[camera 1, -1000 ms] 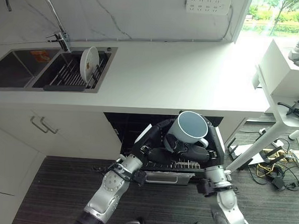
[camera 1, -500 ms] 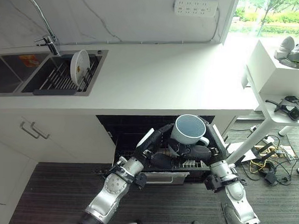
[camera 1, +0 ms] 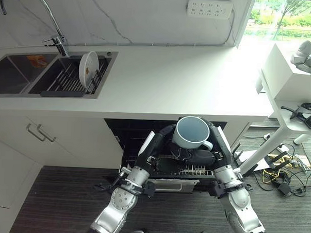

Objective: Place the dishes in the dishwasher.

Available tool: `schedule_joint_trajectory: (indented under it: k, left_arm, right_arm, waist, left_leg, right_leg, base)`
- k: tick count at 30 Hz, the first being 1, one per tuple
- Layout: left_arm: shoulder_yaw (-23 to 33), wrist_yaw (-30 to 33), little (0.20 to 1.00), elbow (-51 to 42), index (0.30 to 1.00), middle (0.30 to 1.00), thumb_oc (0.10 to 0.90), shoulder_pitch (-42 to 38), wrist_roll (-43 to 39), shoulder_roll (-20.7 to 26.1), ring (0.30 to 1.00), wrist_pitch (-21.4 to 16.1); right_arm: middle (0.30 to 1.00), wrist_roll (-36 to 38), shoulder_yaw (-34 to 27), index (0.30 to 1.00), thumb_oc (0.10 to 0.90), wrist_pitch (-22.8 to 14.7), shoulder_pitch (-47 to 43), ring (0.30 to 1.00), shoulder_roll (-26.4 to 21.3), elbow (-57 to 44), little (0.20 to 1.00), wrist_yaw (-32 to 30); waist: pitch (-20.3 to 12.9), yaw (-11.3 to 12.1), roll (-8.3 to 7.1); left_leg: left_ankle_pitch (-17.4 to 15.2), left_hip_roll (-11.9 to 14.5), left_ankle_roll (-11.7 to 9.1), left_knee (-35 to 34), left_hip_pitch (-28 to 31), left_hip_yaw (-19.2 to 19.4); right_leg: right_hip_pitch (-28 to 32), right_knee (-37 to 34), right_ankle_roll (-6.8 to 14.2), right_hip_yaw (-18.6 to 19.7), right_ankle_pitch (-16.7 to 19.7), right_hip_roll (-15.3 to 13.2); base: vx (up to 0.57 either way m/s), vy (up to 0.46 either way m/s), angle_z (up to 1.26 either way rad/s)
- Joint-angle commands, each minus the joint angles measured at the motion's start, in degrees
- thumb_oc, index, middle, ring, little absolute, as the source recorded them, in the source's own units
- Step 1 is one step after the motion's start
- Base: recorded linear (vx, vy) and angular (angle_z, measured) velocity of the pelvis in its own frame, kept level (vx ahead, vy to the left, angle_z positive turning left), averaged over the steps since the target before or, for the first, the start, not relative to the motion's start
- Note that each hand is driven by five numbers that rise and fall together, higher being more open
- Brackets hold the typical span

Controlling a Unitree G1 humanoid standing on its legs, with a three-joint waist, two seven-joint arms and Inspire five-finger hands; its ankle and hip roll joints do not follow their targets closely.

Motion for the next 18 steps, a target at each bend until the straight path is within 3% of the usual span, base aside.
schedule_joint_trajectory:
  k: [1,7,18]
  left_arm:
    - [20.94,25.50,0.900,0.81,0.900,0.900,0.800,-2.49,-2.64,7.16,0.900,-6.40]
    - [23.94,27.75,0.900,0.57,0.900,0.900,0.800,-1.82,-1.81,7.36,0.900,-6.37]
    - [26.62,27.71,0.900,1.04,0.900,0.900,0.800,-0.70,-2.69,7.99,0.900,-6.99]
  right_arm:
    - [0.300,4.25,-15.35,0.300,0.400,-12.12,1.65,0.300,-2.04,-5.91,0.300,-13.52]
    - [0.300,3.42,-20.01,0.300,0.400,-13.36,2.68,0.300,-1.67,-5.42,0.300,-17.66]
    - [0.300,3.93,-25.12,0.300,0.400,-14.27,3.02,0.300,-2.43,-4.09,0.300,-19.69]
  waist:
    - [-3.32,-1.01,-1.61]
    - [-3.18,-1.57,-1.48]
    - [-3.17,-1.94,-1.37]
  left_leg:
    - [-7.26,2.31,1.19,2.22,0.93,0.20]
    - [-7.46,2.37,1.12,2.22,1.13,0.40]
    - [-7.57,2.41,1.05,2.22,1.20,0.60]
  right_leg:
    - [2.92,-0.67,2.08,1.71,-5.67,-0.17]
    - [2.91,-0.67,2.19,1.91,-5.83,-0.17]
    - [2.72,-0.67,2.29,2.32,-5.89,0.00]
  base:
    - [0.00,0.000,0.00]
    - [0.00,0.000,0.00]
    - [0.00,0.000,0.00]
